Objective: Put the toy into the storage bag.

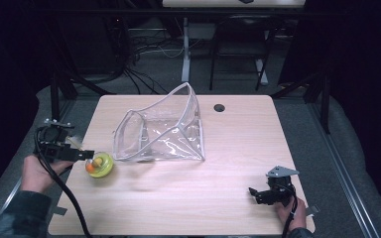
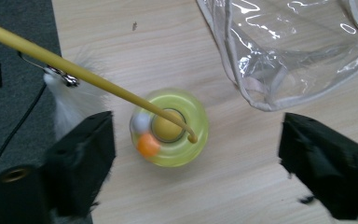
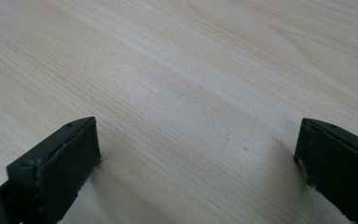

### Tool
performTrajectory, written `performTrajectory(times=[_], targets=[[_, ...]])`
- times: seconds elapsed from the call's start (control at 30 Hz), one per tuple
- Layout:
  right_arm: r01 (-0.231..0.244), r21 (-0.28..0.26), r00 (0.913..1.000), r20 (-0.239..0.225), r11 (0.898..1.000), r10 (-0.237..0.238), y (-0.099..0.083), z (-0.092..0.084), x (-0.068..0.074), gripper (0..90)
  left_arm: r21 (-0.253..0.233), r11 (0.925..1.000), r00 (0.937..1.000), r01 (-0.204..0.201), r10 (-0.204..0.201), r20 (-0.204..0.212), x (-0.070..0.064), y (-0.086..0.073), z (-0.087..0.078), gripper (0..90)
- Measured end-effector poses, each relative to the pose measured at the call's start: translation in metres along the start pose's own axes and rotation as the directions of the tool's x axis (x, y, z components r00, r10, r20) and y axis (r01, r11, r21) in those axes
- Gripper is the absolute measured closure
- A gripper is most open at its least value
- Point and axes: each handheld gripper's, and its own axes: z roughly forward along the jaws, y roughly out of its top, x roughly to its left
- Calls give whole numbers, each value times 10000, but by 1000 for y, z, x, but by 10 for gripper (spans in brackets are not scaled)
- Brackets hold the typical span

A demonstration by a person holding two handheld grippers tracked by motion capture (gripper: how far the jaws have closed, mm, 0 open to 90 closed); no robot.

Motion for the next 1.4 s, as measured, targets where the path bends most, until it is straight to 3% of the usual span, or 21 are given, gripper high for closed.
performTrajectory(times=[0.2,0.33,0.63,0.9,0.97,1.4], targets=[[1,2,10000,-2,10000,-1,0,0,0,0,121,9999,9995,43,-39,-324,5,5,-1,359],[1,5,10000,-1,10000,-1,0,0,0,0,185,9998,9990,93,-85,-437,8,8,0,420],[3,6,10000,1,10000,-3,0,0,0,0,91,10000,9997,2,0,-243,10,13,1,614],[2,10,10000,-1,10000,-2,0,0,0,0,129,9997,9997,-226,226,-57,9,13,0,844],[1,6,10000,2,10000,-1,0,0,0,0,28,9994,9994,-334,335,-85,8,14,0,865],[-1,12,10000,-2,10000,1,0,0,0,0,667,9932,9952,-954,967,-161,7,23,-4,877]])
